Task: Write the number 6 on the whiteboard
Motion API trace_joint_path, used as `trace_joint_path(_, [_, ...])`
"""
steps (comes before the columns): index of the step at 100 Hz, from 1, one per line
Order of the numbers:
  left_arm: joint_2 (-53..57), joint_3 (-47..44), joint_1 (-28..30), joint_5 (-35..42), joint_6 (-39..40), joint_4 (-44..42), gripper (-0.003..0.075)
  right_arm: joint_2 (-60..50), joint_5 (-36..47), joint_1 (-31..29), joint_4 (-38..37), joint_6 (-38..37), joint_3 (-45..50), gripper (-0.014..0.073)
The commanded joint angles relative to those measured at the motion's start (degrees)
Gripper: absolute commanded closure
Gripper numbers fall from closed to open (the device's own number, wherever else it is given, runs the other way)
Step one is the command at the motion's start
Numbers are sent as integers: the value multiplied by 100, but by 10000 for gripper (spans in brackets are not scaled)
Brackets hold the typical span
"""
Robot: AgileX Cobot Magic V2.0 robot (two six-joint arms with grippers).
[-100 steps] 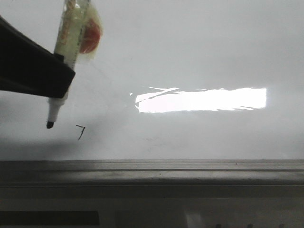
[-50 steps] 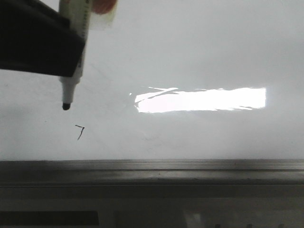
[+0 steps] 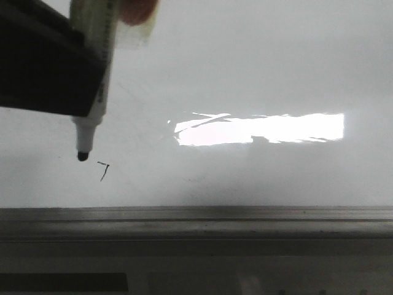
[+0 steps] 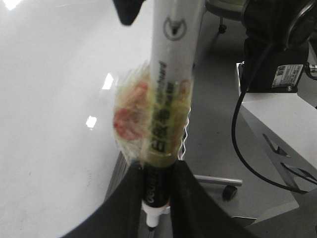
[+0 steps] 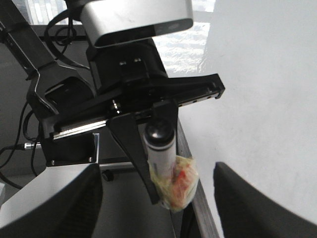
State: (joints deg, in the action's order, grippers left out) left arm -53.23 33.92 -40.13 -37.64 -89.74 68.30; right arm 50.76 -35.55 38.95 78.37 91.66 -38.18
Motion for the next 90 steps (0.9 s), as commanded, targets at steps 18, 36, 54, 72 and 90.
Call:
trace_joint_path(18, [49,139,0,-244,-10,306,740,487,269,531,563,404,-437,154])
trace_joint_path(36, [49,139,0,-244,-10,306,740,696,259,585,608,449,-462,203])
trace_joint_path(54, [49,139,0,-244,-10,493,740,760,232,585,768,449,-462,547])
trace_joint_path(72, [49,139,0,-244,-10,515,740,760,220,585,768,449,-462,664])
trace_joint_path(90, [89,139,22,-111,-10,697,675,643,564,585,659,449,-462,663])
